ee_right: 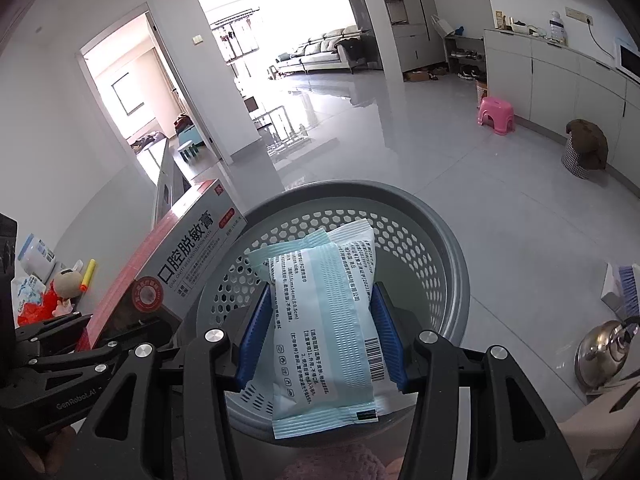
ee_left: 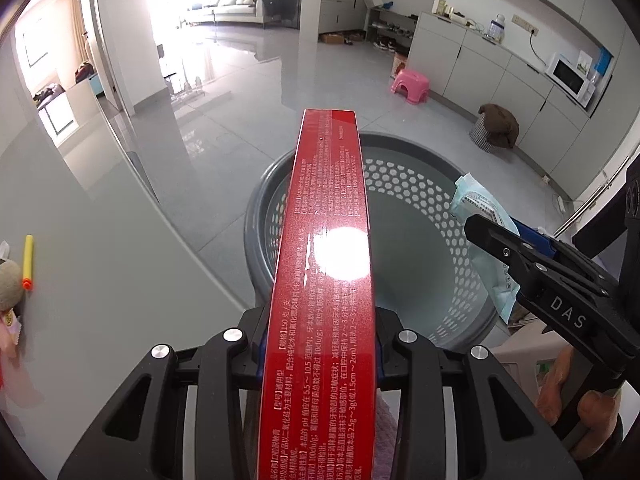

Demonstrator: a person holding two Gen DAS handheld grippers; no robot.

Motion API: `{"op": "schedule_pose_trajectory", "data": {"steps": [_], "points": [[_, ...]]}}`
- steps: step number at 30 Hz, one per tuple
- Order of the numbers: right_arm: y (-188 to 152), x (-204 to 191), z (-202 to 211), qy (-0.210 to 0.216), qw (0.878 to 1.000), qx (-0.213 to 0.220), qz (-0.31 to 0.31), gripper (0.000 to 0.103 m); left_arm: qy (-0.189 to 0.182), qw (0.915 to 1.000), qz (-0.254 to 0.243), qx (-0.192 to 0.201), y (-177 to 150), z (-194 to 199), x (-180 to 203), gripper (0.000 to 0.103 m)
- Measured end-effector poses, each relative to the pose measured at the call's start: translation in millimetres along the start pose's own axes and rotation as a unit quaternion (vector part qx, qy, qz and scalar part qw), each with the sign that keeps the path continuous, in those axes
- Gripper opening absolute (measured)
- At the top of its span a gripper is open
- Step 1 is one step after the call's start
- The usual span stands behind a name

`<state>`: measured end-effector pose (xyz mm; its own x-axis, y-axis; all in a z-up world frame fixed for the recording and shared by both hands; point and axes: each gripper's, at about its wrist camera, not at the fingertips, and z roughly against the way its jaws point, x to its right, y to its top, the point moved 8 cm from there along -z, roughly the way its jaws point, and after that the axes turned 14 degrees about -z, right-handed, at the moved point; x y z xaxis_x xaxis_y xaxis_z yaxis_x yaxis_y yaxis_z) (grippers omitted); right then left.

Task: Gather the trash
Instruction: 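Carry the box and packet over the grey basket and open both tools, then move both tools back over the table toward the red plastic bag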

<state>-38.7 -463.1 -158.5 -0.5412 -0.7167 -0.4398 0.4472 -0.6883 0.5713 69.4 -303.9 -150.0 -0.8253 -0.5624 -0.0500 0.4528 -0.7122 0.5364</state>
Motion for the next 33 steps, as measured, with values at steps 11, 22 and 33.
{"op": "schedule_pose_trajectory", "data": {"steps": [11,22,33], "points": [[7,3,-10,0.015,1.0,-0.002,-0.01,0.065,0.014,0.9999,0.003,0.0,10,-4,-1,0.055],[11,8,-5,0.021,1.0,-0.004,-0.017,0.065,0.016,0.9999,0.005,-0.001,17,-8,8,0.058],[16,7,11,0.022,0.999,0.012,-0.02,0.066,0.02,0.9996,0.011,0.014,19,2,4,0.069]]}}
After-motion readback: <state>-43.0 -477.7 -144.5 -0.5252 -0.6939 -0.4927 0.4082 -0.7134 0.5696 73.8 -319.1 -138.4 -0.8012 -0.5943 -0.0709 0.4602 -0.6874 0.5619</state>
